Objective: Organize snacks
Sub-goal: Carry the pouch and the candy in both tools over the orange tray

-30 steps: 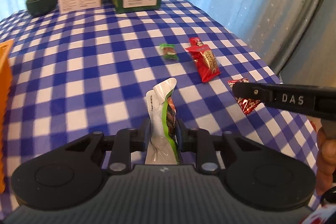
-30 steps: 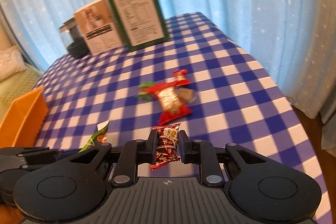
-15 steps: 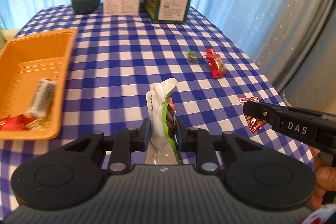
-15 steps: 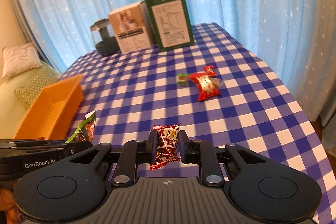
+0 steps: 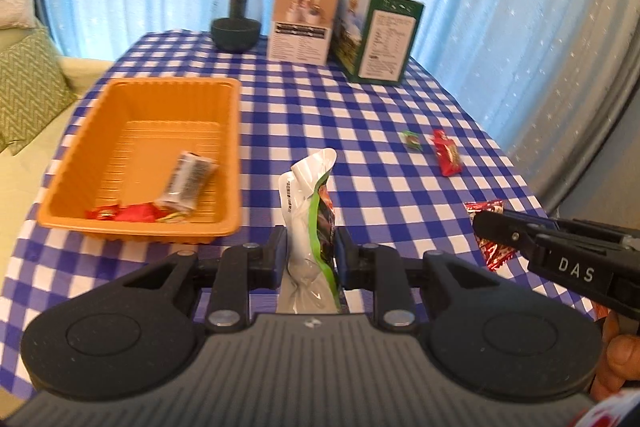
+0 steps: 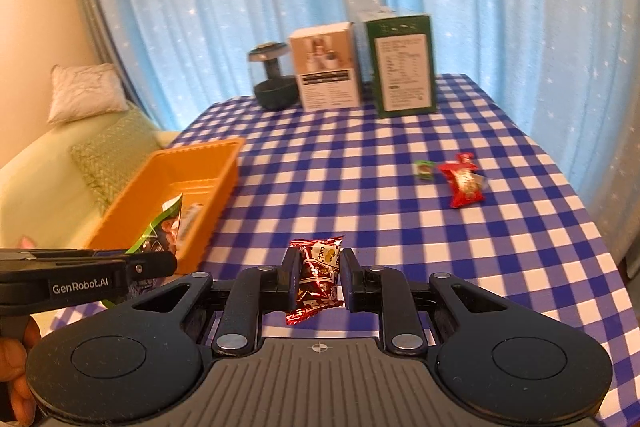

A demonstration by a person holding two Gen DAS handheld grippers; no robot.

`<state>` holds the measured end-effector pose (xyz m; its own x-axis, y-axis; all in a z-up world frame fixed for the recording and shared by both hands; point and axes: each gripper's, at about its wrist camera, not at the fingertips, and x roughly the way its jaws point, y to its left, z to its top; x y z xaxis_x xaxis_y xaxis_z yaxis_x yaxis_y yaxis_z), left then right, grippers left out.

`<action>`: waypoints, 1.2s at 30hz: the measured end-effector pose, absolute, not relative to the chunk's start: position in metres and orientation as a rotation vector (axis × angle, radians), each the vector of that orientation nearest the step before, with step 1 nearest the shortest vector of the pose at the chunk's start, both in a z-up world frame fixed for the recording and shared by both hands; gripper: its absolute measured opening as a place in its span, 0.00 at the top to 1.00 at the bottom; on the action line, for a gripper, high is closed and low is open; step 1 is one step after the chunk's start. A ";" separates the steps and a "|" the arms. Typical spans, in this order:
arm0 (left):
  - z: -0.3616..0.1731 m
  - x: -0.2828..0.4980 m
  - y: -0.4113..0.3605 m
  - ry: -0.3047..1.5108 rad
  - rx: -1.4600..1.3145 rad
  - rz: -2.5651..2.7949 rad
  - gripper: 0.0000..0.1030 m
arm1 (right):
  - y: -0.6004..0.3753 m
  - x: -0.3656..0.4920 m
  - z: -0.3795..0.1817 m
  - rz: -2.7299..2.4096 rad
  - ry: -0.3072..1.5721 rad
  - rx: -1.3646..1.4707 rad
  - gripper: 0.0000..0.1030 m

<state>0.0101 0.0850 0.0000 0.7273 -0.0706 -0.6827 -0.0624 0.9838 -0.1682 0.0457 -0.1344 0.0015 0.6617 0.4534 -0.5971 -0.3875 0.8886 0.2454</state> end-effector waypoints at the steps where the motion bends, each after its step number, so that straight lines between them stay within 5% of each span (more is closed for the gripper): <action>1: 0.002 0.007 0.089 0.752 -0.187 0.003 0.78 | -0.130 0.044 0.003 0.485 0.700 0.095 0.79; 36: 0.023 -0.012 0.199 0.698 -0.210 0.159 0.78 | -0.002 0.056 0.018 0.697 0.682 0.012 0.79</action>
